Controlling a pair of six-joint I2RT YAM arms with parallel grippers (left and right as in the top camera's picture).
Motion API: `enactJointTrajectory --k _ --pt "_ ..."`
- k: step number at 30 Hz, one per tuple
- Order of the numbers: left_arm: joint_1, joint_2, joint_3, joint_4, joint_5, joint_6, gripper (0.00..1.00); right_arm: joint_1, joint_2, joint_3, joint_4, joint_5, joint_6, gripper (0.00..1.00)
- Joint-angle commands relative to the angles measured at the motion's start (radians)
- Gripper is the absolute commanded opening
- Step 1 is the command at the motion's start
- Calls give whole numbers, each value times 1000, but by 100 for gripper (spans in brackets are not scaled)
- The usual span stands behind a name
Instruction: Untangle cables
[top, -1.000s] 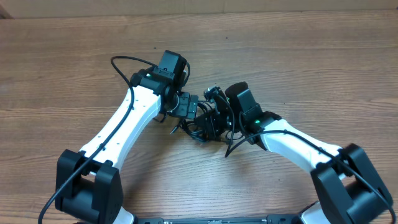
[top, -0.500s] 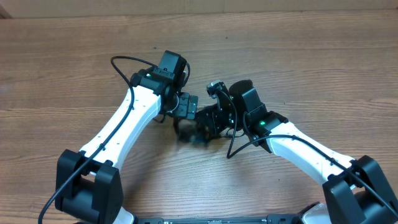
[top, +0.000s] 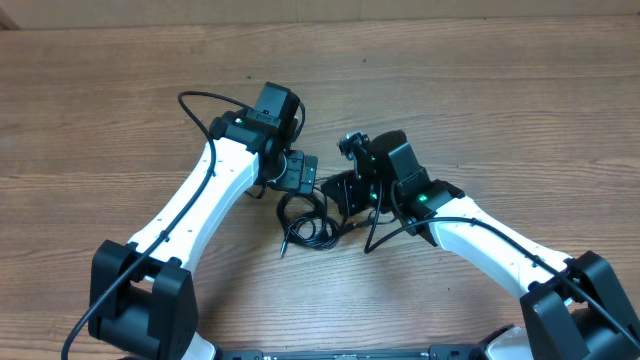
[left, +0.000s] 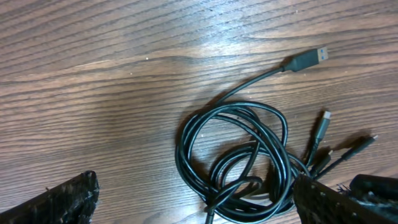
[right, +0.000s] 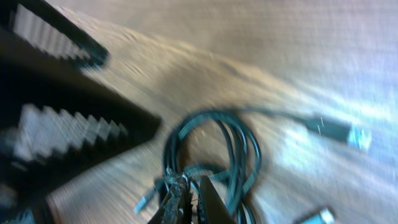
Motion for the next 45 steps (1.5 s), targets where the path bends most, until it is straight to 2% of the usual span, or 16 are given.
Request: enactJointTrajectory --k 1,3,6,11,13,20,32,36,39,43,45 --pt "-3 3 -7 5 -43 -35 100 -2 -30 -2 -40 -3 7 8" --pt "-2 3 -7 4 -82 -66 100 -2 -30 -2 -67 -32 6 11" --pt "-1 3 -7 4 -131 -101 100 11 -30 -2 -92 -90 -13 25" --pt "0 3 -7 4 -182 -137 99 64 -29 -2 -101 -118 -119 50" --pt "0 3 -7 4 -199 -137 100 85 -29 -2 -101 -112 -183 57" --pt "9 3 -7 6 -221 -190 100 117 -9 -2 -80 49 -236 58" --pt "10 3 -7 11 -219 -189 99 117 143 -2 75 -12 -269 60" --pt "10 3 -7 11 -219 -189 100 117 190 -2 134 -12 -343 61" --pt "10 3 -7 11 -219 -189 100 117 235 -2 147 -12 -411 66" --pt "10 3 -7 10 -219 -189 100 117 268 -2 147 -13 -433 66" --pt "10 3 -7 11 -219 -189 100 117 270 -2 145 -17 -433 63"
